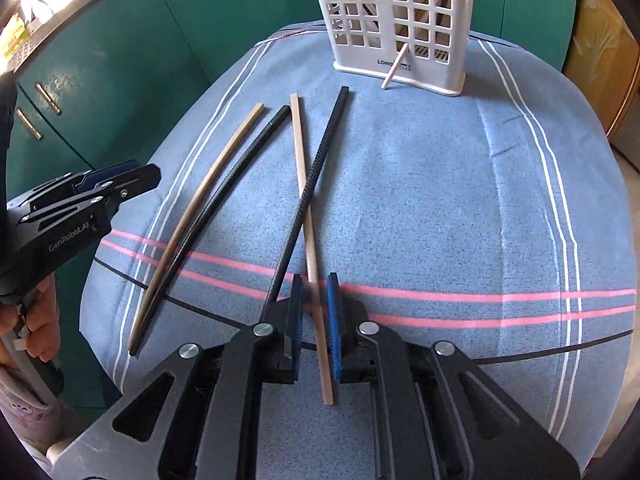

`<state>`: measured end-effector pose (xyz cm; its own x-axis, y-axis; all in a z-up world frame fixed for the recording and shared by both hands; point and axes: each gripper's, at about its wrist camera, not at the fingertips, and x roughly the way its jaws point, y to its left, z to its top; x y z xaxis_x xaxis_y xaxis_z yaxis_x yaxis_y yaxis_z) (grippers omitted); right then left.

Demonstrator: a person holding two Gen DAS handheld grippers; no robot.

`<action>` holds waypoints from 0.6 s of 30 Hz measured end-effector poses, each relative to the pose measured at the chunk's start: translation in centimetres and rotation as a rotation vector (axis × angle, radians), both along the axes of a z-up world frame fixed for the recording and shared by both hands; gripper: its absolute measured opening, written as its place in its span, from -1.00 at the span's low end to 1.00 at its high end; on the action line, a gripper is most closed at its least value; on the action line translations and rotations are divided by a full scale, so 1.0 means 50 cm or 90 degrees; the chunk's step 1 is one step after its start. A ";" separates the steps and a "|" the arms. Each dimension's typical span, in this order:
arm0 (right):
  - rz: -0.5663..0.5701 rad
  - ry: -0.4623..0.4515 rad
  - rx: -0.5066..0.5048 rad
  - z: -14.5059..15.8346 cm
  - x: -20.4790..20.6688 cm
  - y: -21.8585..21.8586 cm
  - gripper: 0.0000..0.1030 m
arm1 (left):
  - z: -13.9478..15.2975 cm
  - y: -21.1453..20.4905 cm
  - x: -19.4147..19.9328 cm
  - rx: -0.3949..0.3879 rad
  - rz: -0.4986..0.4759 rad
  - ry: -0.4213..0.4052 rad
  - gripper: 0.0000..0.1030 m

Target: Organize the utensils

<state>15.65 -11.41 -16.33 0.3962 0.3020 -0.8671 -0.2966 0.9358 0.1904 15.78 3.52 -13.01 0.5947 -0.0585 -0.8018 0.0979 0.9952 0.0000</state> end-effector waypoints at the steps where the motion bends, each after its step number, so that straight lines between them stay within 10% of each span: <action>1: 0.003 -0.002 -0.003 0.000 -0.003 0.003 -0.77 | -0.001 -0.003 0.001 -0.001 -0.003 0.002 -0.40; 18: -0.105 0.027 -0.022 0.001 -0.070 -0.142 -0.88 | -0.036 -0.029 0.024 -0.006 -0.020 0.038 -0.40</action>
<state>12.13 -18.50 -16.27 0.4002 0.2055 -0.8931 -0.1305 0.9774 0.1664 16.97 2.06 -14.81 0.5438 -0.0833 -0.8351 0.1282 0.9916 -0.0154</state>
